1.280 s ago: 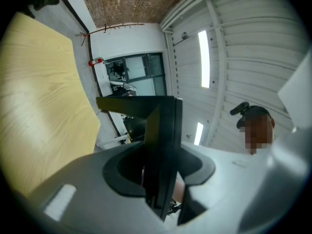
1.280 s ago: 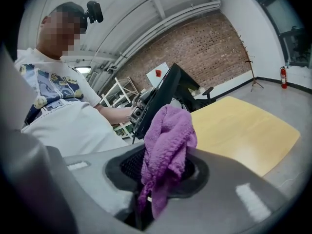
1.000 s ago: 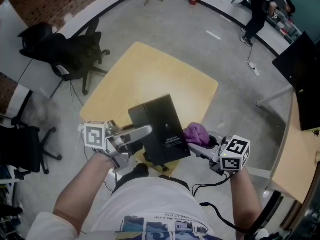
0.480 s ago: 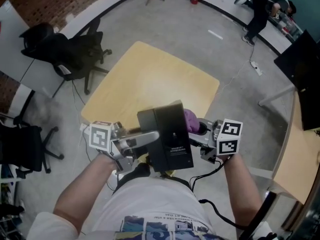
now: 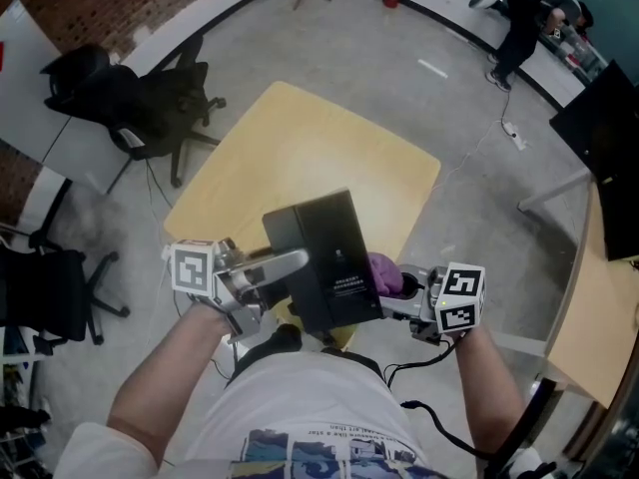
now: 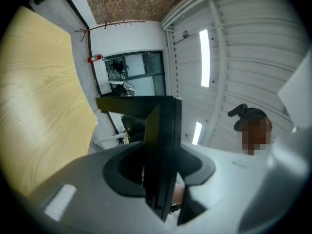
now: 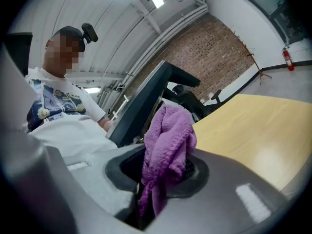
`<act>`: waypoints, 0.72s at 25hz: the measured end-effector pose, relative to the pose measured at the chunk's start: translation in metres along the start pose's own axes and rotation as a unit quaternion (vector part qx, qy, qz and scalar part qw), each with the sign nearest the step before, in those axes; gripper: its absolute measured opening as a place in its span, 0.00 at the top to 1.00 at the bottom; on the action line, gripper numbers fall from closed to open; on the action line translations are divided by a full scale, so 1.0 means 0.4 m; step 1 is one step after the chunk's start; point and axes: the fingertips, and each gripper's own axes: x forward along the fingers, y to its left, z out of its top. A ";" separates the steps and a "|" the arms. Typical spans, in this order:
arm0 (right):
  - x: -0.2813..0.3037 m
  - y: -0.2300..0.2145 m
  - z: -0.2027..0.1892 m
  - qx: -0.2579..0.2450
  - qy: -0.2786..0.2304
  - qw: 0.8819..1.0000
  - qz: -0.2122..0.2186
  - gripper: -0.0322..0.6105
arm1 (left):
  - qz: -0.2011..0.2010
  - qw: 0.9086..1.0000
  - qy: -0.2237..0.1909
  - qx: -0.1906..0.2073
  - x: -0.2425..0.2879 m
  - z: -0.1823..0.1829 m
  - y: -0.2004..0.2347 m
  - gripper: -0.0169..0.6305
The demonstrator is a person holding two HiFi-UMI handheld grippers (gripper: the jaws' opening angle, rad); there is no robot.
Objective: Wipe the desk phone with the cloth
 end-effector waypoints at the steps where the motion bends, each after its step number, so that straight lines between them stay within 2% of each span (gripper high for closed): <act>1: -0.003 0.007 -0.015 0.003 0.003 1.000 0.000 0.79 | -0.007 1.000 -0.004 -0.005 0.004 0.003 -0.007 0.69; 11: 0.018 0.077 -0.140 0.027 0.019 0.999 -0.021 0.79 | -0.009 0.999 -0.028 -0.018 -0.010 0.027 0.000 0.69; 14: 0.075 0.109 -0.166 0.007 0.053 0.998 -0.032 0.79 | -0.005 0.999 -0.038 -0.013 -0.047 0.043 0.008 0.69; 18: 0.134 0.135 -0.178 -0.048 0.105 0.992 -0.048 0.79 | 0.006 0.999 -0.047 -0.008 -0.082 0.056 0.024 0.69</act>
